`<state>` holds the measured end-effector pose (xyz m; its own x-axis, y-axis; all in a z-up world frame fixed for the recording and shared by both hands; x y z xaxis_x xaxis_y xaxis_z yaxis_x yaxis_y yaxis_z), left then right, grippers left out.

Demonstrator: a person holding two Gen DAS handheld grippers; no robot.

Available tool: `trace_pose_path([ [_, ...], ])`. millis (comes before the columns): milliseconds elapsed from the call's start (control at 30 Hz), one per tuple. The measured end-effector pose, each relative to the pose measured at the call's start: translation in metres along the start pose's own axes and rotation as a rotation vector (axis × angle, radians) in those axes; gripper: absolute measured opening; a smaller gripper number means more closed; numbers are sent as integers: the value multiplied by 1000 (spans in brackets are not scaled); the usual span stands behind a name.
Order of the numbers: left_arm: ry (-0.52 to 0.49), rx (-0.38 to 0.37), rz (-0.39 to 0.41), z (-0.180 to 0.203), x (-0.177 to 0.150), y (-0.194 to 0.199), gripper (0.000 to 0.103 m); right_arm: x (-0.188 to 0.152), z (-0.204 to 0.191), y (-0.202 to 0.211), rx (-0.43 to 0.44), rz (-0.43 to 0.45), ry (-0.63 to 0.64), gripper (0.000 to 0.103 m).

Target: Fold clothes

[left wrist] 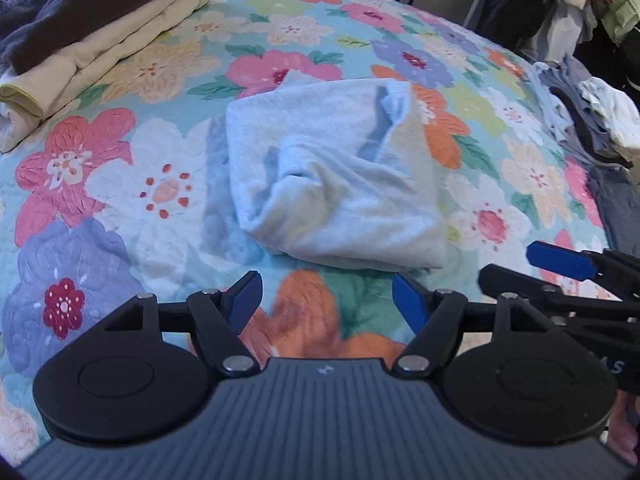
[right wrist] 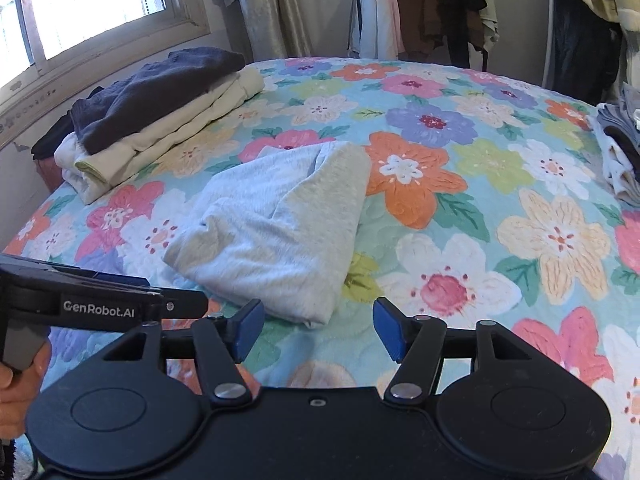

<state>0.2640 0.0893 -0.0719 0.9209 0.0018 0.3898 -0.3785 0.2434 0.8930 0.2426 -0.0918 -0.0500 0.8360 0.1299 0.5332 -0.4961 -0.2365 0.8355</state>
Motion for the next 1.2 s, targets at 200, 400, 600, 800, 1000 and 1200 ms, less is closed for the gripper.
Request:
trace_pose_path([
  [200, 6, -18, 13, 9, -17, 15, 74, -6, -2, 16, -19, 16, 4, 80],
  [400, 32, -59, 3, 8, -34, 23, 77, -7, -1, 28, -20, 24, -16, 83],
  [600, 13, -26, 8, 13, -34, 29, 81, -11, 1, 32, -39, 31, -21, 86],
  [800, -1, 11, 12, 12, -33, 28, 91, -13, 4, 31, -63, 37, -26, 87],
  [1000, -16, 43, 4, 15, -31, 27, 95, -16, 7, 31, -81, 47, -41, 87],
  [1200, -17, 58, -5, 14, -32, 26, 96, -17, 7, 29, -86, 46, -42, 87],
])
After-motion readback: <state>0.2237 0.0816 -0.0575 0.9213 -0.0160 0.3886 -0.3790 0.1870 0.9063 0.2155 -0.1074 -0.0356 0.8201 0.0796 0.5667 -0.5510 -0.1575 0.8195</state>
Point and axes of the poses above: each gripper's, at about its wrist camera, not at the fingertips, and y roughly against the way its jaws point, z to its right, x to its top, the point moved 3 cm from there along -y, roughly the way its jaws point, and after that the axes turned 12 degrees about -z, right-handed, at the moved point
